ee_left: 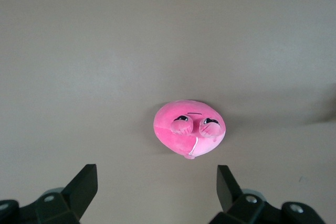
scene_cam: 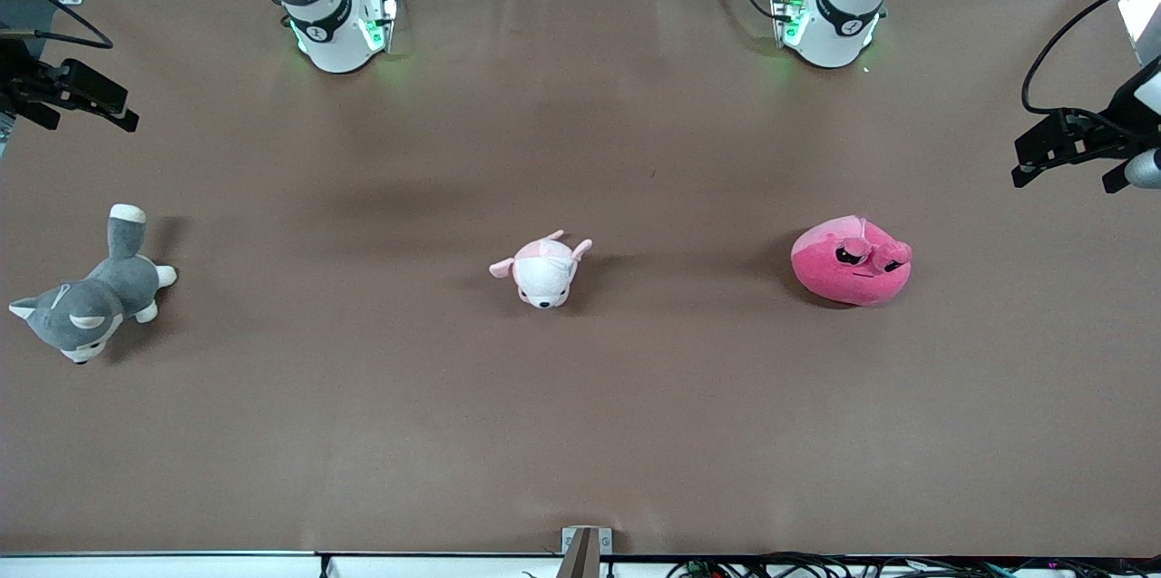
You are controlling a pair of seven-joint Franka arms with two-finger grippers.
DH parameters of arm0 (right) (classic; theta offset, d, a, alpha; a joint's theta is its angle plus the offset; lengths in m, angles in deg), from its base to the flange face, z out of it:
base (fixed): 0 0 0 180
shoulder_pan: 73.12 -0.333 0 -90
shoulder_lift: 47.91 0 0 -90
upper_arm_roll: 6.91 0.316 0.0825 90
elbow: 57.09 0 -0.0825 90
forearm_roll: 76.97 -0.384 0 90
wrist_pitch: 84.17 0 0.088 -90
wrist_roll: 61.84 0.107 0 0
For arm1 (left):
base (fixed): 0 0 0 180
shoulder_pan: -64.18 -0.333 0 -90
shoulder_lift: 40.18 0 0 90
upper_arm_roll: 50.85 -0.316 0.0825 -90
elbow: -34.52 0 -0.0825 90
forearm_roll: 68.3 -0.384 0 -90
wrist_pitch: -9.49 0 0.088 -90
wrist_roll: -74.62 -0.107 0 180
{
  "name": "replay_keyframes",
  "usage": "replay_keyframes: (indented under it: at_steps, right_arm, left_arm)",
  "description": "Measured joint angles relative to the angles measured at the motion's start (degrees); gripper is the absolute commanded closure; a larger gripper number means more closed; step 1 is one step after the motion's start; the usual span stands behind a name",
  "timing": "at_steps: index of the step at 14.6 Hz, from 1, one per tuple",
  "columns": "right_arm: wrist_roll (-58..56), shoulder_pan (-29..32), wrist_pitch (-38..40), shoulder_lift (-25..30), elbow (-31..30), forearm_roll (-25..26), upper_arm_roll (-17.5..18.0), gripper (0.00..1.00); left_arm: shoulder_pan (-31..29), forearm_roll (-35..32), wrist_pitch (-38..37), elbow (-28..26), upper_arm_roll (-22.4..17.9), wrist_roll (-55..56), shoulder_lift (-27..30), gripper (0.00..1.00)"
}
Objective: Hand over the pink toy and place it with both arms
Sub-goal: 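Reach the left gripper toward the round pink plush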
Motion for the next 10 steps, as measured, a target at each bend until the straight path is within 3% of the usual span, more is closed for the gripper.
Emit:
replay_keyframes:
  at_steps: [10]
  right_arm:
    - [-2.87,-0.02,0.13,0.09,0.03,1.52,0.06,0.0]
  left_arm:
    - [0.56,0.0,-0.2,-0.22,0.21,0.0,-1.99,0.0]
